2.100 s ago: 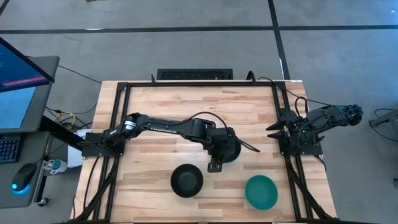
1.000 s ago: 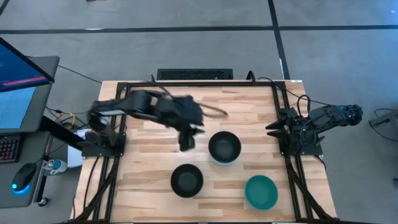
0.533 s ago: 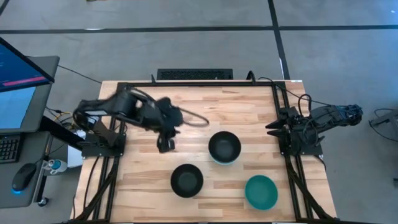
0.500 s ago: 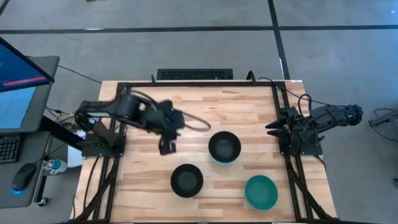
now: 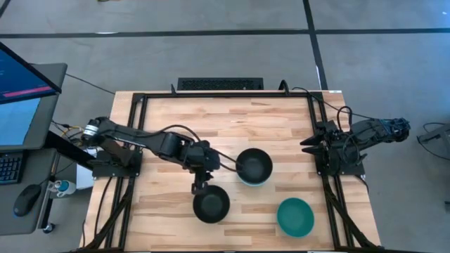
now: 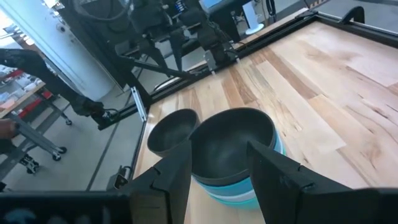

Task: Nest bowls inside each other
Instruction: Stack the black bowl on top of the black bowl

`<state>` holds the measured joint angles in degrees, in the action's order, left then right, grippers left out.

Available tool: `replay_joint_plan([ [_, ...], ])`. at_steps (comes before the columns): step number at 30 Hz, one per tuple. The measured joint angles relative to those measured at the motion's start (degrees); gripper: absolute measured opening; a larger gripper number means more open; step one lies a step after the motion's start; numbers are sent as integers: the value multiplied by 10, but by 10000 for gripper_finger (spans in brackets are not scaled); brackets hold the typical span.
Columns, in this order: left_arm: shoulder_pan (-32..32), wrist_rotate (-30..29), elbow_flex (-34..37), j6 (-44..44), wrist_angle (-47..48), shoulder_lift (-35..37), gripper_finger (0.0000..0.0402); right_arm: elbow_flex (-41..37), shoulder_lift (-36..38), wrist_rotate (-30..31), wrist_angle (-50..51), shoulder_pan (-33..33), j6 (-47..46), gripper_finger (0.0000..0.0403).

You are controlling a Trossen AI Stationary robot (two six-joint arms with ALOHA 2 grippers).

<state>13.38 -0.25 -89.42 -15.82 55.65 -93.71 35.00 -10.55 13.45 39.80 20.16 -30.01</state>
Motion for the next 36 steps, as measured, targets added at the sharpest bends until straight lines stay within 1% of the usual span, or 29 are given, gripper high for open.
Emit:
replay_joint_plan([
  [5,-5,0,102,-54,-65,54,103,0,0,0,0,0,5,177],
  [8,-6,10,160,-99,-124,77,103,0,0,0,0,0,5,177],
  [11,-3,21,196,-127,-181,90,103,0,0,0,1,0,5,177],
  [20,8,25,253,-164,-209,85,103,0,0,1,1,0,6,177],
  [28,9,27,290,-179,-271,82,103,0,0,1,1,0,6,177],
  [32,9,31,307,-194,-282,82,103,0,0,1,1,0,6,177],
  [34,9,36,311,-199,-283,82,103,0,0,1,1,0,22,177],
  [36,9,39,315,-204,-291,82,103,0,0,-6,2,1,61,177],
])
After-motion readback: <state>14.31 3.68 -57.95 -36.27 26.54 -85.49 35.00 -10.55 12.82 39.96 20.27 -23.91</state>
